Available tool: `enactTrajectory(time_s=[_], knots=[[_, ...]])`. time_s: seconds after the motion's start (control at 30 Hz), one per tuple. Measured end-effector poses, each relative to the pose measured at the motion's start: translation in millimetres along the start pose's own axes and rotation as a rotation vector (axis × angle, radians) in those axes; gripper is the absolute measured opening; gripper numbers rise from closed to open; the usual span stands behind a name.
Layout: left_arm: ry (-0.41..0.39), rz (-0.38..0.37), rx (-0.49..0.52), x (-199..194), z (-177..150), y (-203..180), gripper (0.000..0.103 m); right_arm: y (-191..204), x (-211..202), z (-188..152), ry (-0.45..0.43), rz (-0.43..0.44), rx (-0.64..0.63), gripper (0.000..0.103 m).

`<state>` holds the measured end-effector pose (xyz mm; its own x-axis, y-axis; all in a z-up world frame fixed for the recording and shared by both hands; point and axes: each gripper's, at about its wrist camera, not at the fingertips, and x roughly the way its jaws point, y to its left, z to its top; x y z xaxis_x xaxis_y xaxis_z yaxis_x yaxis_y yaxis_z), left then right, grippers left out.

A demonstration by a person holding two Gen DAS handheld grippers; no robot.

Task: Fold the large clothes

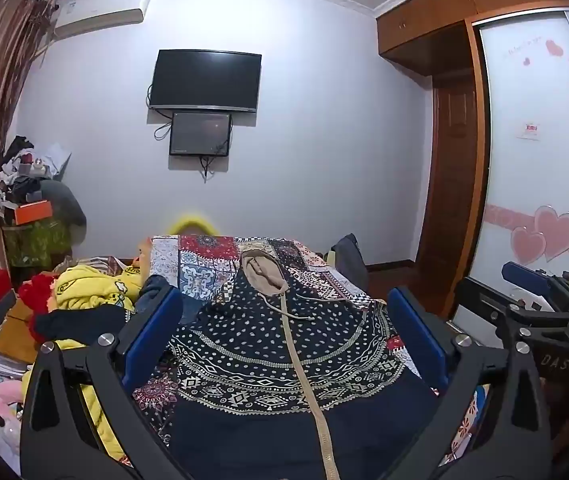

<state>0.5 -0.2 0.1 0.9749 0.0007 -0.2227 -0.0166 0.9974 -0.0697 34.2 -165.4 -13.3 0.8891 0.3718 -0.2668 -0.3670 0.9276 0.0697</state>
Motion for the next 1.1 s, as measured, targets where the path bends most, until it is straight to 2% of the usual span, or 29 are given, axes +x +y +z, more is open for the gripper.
enactTrajectory(time_s=[1.1], knots=[[0.008, -0.003, 0.008, 9.4, -3.3, -2.6, 0.103, -5.8, 8.0, -2.9, 0.009, -0.010, 0.011, 0.103]])
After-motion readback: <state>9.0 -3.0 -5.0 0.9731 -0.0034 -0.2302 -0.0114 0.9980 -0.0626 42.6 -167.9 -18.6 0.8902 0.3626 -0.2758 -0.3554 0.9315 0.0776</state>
